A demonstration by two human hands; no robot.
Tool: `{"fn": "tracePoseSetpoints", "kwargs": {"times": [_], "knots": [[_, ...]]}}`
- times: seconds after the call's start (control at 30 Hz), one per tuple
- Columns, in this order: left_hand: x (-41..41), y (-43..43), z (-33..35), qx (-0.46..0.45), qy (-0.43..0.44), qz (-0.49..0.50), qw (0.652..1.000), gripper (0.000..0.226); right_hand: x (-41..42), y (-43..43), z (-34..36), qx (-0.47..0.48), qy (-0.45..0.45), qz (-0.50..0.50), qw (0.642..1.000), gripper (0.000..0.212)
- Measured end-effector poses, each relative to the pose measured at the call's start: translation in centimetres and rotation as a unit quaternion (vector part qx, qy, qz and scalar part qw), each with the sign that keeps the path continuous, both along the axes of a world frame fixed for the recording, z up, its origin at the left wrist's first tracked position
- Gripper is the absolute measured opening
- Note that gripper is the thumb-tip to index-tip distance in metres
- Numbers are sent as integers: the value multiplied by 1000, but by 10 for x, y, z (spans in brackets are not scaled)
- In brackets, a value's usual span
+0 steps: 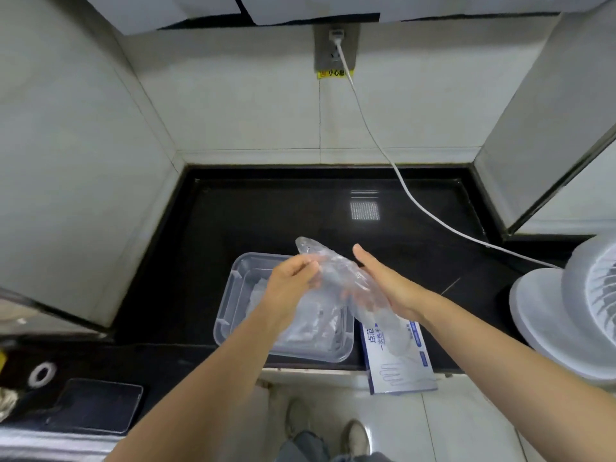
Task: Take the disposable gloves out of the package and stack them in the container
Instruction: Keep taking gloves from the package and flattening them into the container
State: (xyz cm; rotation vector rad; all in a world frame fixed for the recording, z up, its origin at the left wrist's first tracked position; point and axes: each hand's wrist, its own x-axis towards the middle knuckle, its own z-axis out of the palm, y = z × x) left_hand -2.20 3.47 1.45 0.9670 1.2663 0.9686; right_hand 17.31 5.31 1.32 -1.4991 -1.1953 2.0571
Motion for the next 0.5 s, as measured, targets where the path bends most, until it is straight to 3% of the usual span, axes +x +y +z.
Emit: {"fn": "tracePoseSetpoints", "kwargs": {"times": [0.13, 0.23, 0.37, 0.5], "knots": [[-20, -2, -5, -4, 13, -10, 1000, 19, -25, 5, 2, 25, -1, 44, 999, 41], [-29, -5, -3, -16, -23, 18, 999, 22, -40, 7, 4, 49, 78, -52, 994, 16], [-45, -7, -6, -42, 26, 59, 997, 22, -49, 14, 7, 78, 101, -198, 972, 11], [-57, -8, -9, -93, 19, 46, 994, 35, -52, 20, 4, 134, 44, -156, 978, 15]]}}
